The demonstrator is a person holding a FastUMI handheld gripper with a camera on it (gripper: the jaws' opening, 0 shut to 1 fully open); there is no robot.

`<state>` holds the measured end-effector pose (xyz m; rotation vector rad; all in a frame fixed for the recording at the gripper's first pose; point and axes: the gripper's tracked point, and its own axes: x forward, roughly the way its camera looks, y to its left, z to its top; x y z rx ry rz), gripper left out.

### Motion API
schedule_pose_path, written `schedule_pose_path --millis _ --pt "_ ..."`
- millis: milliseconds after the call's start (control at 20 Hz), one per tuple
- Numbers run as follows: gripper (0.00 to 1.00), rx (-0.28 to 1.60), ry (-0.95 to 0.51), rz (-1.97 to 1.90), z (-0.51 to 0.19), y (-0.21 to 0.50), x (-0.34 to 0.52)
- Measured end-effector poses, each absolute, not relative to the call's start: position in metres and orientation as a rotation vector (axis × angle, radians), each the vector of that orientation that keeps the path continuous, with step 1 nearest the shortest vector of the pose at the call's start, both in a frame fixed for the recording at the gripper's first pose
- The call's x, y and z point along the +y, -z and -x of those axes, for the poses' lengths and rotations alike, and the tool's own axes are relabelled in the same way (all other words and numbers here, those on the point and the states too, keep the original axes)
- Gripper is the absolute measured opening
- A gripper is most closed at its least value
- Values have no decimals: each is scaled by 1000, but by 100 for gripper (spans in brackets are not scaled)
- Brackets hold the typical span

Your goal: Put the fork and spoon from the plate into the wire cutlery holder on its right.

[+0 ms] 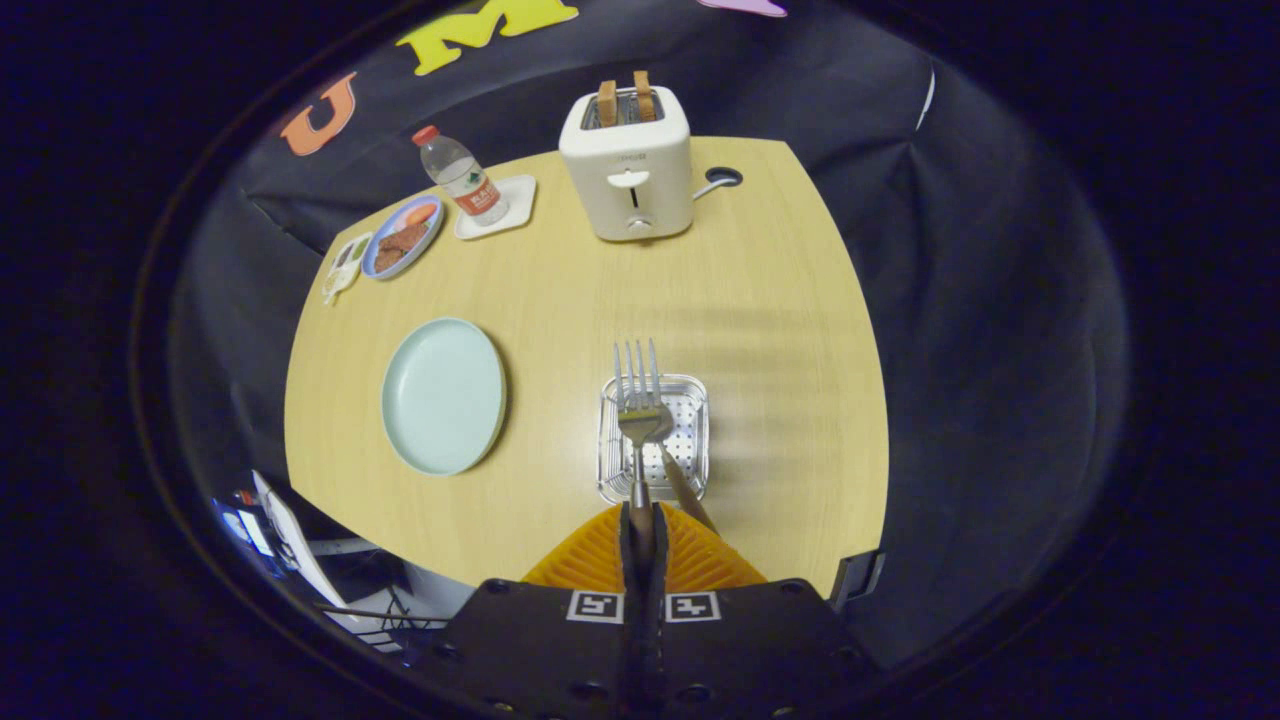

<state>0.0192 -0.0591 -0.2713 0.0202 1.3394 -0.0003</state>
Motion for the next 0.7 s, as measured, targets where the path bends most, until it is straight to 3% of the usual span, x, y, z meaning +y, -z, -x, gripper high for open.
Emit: schedule_pose_path --millis 700 --pt "6 1448 11 -89 -4 288 -69"
